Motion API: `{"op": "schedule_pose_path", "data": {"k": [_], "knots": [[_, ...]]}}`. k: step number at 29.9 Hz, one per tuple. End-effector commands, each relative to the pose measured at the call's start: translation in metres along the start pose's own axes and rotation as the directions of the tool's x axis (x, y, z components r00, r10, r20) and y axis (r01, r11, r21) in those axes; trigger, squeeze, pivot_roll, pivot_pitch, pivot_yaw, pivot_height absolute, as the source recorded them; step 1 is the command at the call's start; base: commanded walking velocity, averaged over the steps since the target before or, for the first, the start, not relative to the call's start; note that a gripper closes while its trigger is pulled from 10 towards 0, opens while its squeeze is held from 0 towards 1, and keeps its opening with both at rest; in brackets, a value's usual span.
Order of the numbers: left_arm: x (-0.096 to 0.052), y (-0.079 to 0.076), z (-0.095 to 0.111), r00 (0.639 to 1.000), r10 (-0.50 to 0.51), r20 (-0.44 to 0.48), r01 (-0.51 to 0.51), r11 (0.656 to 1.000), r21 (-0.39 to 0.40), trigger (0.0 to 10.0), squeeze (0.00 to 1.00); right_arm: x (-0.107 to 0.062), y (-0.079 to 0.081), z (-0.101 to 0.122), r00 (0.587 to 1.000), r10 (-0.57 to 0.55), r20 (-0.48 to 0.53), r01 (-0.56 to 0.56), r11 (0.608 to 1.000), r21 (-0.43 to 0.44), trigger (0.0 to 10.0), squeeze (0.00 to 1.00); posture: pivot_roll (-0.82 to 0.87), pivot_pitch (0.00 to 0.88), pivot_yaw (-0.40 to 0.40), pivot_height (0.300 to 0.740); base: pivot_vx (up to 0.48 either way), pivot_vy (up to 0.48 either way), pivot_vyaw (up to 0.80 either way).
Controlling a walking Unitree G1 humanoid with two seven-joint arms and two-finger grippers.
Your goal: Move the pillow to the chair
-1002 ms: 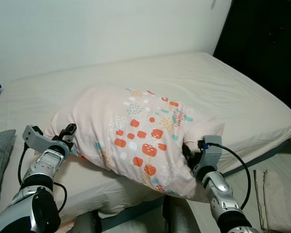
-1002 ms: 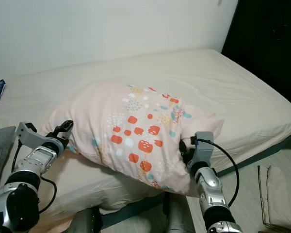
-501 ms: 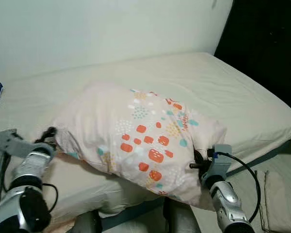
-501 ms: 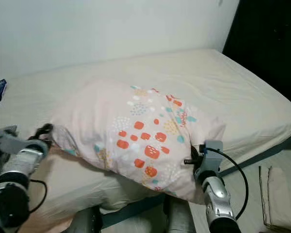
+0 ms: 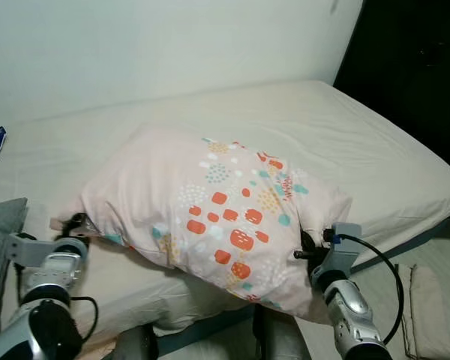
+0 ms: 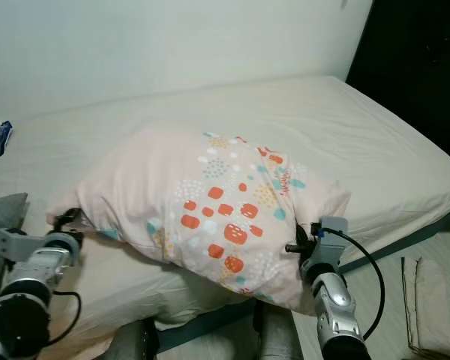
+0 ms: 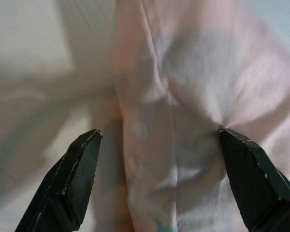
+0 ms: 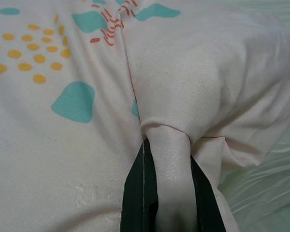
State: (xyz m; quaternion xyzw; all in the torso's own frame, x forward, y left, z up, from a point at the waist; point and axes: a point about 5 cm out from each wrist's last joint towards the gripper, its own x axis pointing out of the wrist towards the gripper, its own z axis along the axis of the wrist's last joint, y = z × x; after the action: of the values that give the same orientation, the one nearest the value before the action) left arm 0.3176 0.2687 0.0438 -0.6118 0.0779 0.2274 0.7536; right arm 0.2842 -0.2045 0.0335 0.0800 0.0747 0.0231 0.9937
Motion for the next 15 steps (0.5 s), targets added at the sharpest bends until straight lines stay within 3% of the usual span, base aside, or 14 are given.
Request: {"op": "schedule_pose_path", "data": {"k": [1,5,6,8,11,15], "knots": [[0.003,-0.011,-0.017,0.998,-0.054,-0.03,0.052,0.997,-0.053,10.0,1.0,-0.002,0.007,-0.006,0.999,0.026,-0.022,-0.026,0.999,0.021,0.0,0.0,-0.07,0.086,-0.029,0.581,0.0,0.0,0.0],[0.004,-0.023,-0.03,0.993,-0.111,-0.04,0.106,0.988,-0.112,10.0,1.0,-0.003,0.008,-0.007,0.999,0.028,-0.024,-0.027,0.999,0.024,0.0,0.0,-0.08,0.085,-0.025,0.581,0.0,0.0,0.0],[0.005,-0.029,-0.033,0.989,-0.144,-0.026,0.138,0.977,-0.163,10.0,1.0,-0.003,0.008,-0.008,0.999,0.028,-0.024,-0.028,0.999,0.026,0.0,0.0,-0.08,0.083,-0.022,0.581,0.0,0.0,0.0],[0.005,-0.029,-0.033,0.989,-0.144,-0.026,0.138,0.977,-0.163,10.0,1.0,-0.003,0.008,-0.008,0.999,0.028,-0.024,-0.028,0.999,0.026,0.0,0.0,-0.08,0.083,-0.022,0.581,0.0,0.0,0.0],[0.006,-0.043,-0.039,0.977,-0.214,0.017,0.211,0.942,-0.261,10.0,1.0,-0.004,0.009,-0.009,0.999,0.03,-0.025,-0.029,0.999,0.03,0.0,0.0,-0.08,0.08,-0.016,0.581,0.0,0.0,0.0],[0.006,-0.047,-0.041,0.97,-0.24,0.033,0.239,0.927,-0.291,10.0,1.0,-0.004,0.01,-0.009,0.999,0.03,-0.024,-0.03,0.999,0.032,0.0,0.0,-0.08,0.078,-0.012,0.581,0.0,0.0,0.0]]}}
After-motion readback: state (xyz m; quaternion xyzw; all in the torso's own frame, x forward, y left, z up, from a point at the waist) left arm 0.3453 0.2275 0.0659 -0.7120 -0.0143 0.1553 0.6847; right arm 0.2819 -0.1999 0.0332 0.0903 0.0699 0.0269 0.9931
